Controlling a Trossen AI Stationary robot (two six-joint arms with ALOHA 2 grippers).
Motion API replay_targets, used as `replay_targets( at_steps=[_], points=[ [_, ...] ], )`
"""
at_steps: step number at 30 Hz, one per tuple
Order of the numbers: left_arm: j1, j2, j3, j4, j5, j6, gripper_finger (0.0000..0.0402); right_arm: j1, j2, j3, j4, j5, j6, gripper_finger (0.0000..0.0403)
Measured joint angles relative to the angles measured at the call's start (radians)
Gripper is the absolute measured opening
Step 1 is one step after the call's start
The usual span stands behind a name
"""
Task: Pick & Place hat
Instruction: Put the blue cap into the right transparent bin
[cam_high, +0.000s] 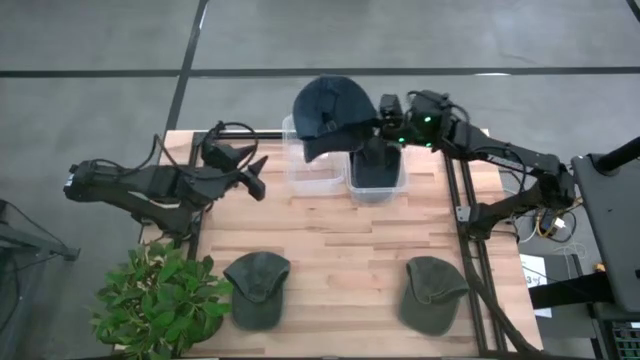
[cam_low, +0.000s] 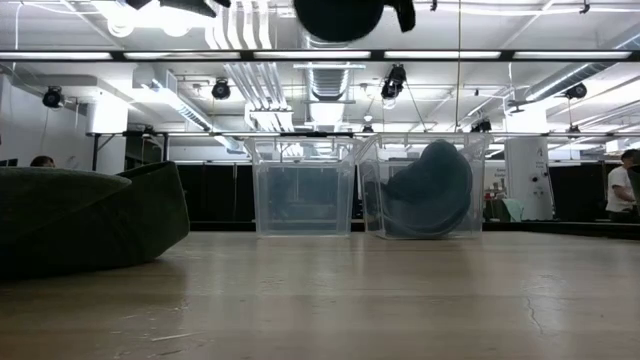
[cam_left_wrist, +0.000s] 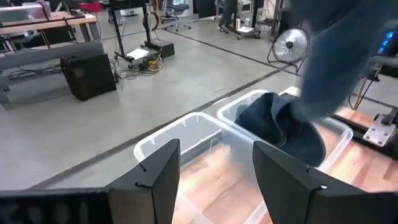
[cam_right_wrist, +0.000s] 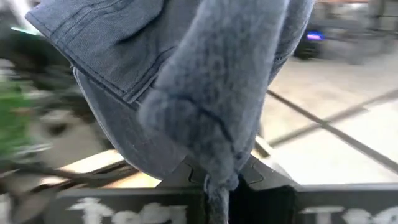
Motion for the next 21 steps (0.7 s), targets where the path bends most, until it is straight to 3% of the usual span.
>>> replay_targets(
  at_steps=[14,17,21],
  points=[
    [0.000,-0.103,-0.231,0.027,0.068,-0.054,0.0194,-0.107,-0.147,0.000,0.013,-1.024,0.112,0.0011],
    [0.000,-0.126,-0.267,0.054,0.084,-0.047,0.0194,-0.103,-0.171,0.000,0.014,-1.150,0.143,0.0011],
    [0.000,-0.158,-0.301,0.080,0.091,-0.044,0.0194,-0.102,-0.198,0.000,0.014,-1.164,0.162,0.0012]
  ],
)
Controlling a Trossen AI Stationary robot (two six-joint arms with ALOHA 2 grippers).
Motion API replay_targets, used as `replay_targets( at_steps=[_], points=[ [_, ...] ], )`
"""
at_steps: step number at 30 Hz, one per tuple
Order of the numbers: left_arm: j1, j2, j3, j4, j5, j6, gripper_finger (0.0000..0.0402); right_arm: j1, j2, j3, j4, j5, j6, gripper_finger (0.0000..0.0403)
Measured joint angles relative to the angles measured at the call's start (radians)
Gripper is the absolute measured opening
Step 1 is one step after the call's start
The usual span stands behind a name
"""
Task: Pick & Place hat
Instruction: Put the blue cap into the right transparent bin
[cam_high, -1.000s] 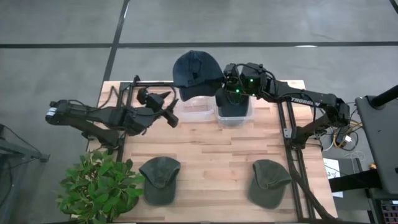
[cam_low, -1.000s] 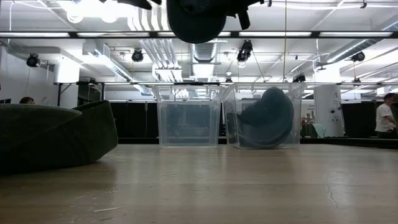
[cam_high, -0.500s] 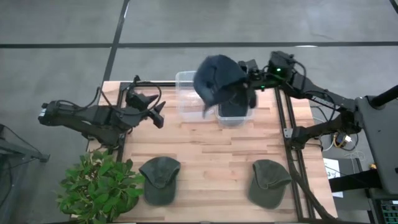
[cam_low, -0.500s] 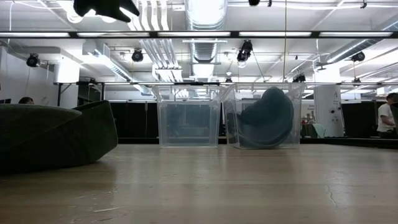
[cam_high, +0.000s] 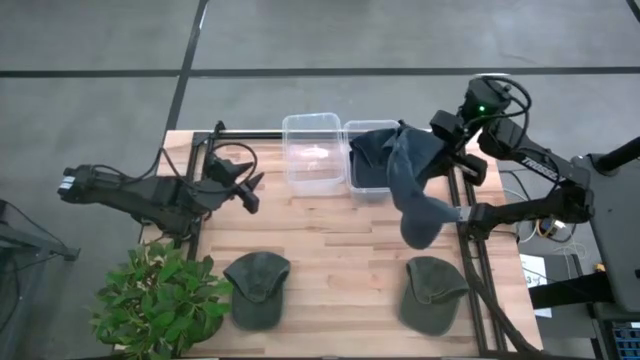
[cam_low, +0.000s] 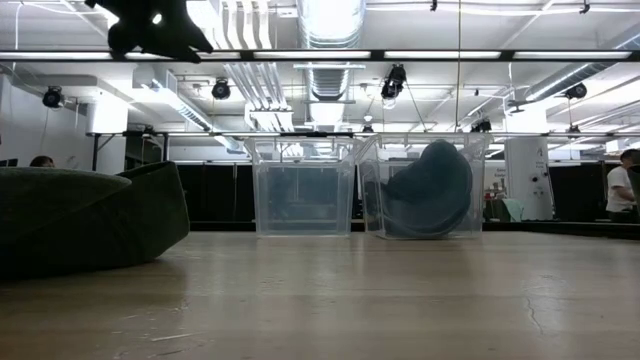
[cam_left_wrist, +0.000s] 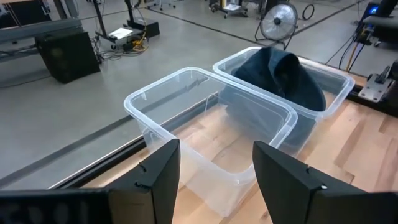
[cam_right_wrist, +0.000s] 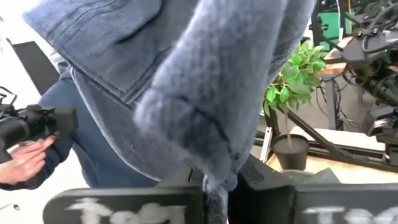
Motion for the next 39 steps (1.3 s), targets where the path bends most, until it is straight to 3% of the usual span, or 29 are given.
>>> replay_targets(
  at_steps=[4,6,15,18,25,31,39],
  points=[
    [0.000,-0.024,-0.024,0.034,0.001,0.001,0.0194,0.001,-0.017,0.000,0.000,0.010,-0.002,0.0012],
    [0.000,-0.033,-0.026,0.044,0.001,0.001,0.0194,0.001,-0.017,0.000,0.000,0.070,0.005,0.0012],
    [0.000,-0.035,-0.026,0.050,0.001,0.006,0.0194,-0.015,0.070,-0.001,-0.125,0.704,0.048,0.0013],
    [0.000,-0.035,-0.026,0.051,0.001,0.006,0.0194,-0.043,0.112,-0.002,-0.205,0.830,0.061,0.0013],
    [-0.001,-0.035,-0.026,0.059,0.017,-0.002,0.0194,-0.110,0.196,-0.011,-0.245,0.892,0.147,0.0013],
    [-0.001,-0.035,-0.026,0.059,0.017,-0.003,0.0194,-0.145,0.245,-0.018,-0.389,0.984,0.178,0.0013],
    [-0.001,-0.035,-0.026,0.059,0.024,0.003,0.0194,-0.204,0.213,-0.037,-0.560,1.128,0.181,0.0013]
  ],
)
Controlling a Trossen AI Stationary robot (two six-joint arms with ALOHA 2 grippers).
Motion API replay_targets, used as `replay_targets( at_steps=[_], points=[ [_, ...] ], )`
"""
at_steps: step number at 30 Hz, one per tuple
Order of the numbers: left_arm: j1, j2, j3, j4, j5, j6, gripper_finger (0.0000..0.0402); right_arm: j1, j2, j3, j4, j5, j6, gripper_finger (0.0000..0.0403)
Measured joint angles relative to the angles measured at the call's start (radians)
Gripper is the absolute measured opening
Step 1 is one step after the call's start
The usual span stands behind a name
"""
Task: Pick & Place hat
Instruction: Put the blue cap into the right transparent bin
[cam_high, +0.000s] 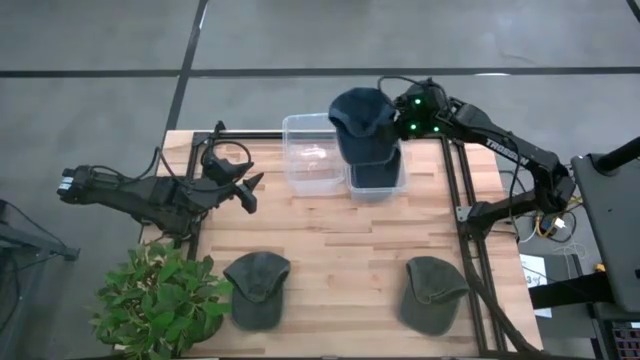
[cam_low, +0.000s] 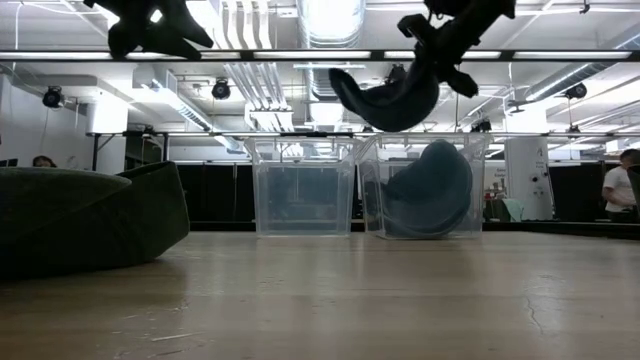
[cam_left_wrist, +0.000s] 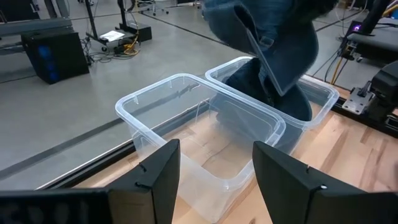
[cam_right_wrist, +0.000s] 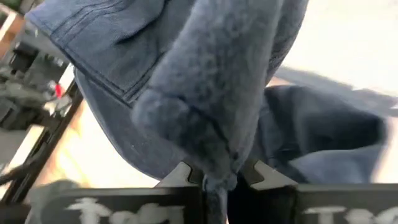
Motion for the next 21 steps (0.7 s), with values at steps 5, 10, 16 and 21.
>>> replay_targets(
  at_steps=[5,10,16,21],
  points=[
    [0.001,0.000,0.000,0.000,0.014,0.004,0.0194,-0.023,-0.025,-0.007,-0.068,0.016,0.012,0.0013],
    [0.001,0.000,0.000,0.000,0.013,0.006,0.0194,-0.022,-0.027,-0.043,-0.084,0.032,0.026,0.0013],
    [0.001,0.000,0.000,0.000,0.013,0.006,0.0194,-0.022,-0.033,-0.117,-0.083,0.054,0.103,0.0013],
    [0.001,0.000,0.000,0.000,0.013,0.009,0.0194,-0.020,-0.034,-0.167,-0.064,0.055,0.181,0.0013]
  ],
)
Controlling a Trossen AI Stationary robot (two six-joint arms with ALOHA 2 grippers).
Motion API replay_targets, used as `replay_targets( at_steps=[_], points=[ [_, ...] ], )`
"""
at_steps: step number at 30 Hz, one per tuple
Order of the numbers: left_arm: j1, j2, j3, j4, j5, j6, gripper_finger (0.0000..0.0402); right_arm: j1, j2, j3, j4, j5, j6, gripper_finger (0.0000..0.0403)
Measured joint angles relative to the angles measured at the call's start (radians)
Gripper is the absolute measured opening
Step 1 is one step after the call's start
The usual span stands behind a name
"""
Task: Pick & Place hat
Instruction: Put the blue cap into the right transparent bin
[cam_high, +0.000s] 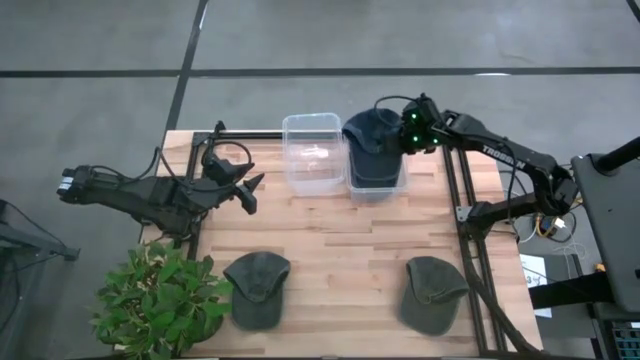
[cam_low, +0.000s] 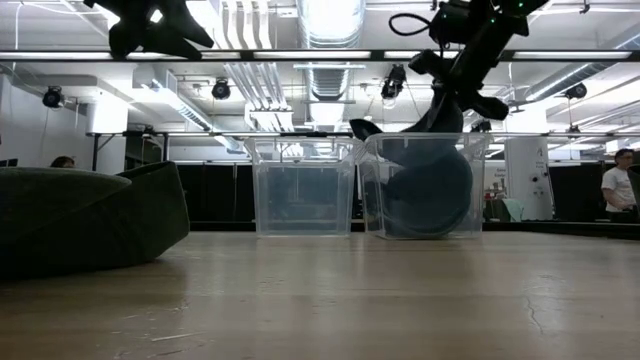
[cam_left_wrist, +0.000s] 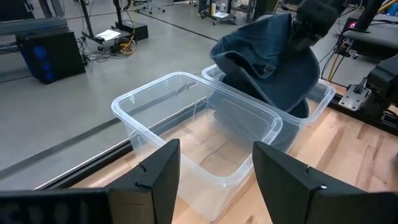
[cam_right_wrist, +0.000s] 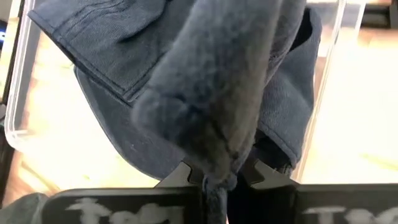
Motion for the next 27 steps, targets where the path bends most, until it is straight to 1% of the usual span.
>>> replay_targets(
  at_steps=[9,13,16,20,24,27],
  points=[
    [0.000,0.000,0.000,0.000,0.000,0.018,0.0194,0.000,0.000,-0.048,0.024,0.000,-0.004,0.0013],
    [0.000,0.000,0.000,0.000,0.002,0.018,0.0194,0.000,0.000,-0.053,0.025,-0.001,-0.056,0.0016],
    [0.000,0.000,0.000,0.000,0.002,0.019,0.0194,0.000,0.000,-0.051,0.025,-0.003,-0.067,0.0032],
    [0.000,0.000,0.000,0.000,0.002,0.019,0.0194,0.000,0.000,-0.046,0.053,-0.004,-0.071,0.0064],
    [0.000,0.000,0.000,0.000,0.002,0.019,0.0194,0.000,0.001,-0.046,0.043,-0.009,-0.057,0.0093],
    [0.000,0.000,0.000,0.000,0.003,0.019,0.0194,0.000,0.001,-0.046,0.033,-0.045,-0.047,0.0108]
  ],
)
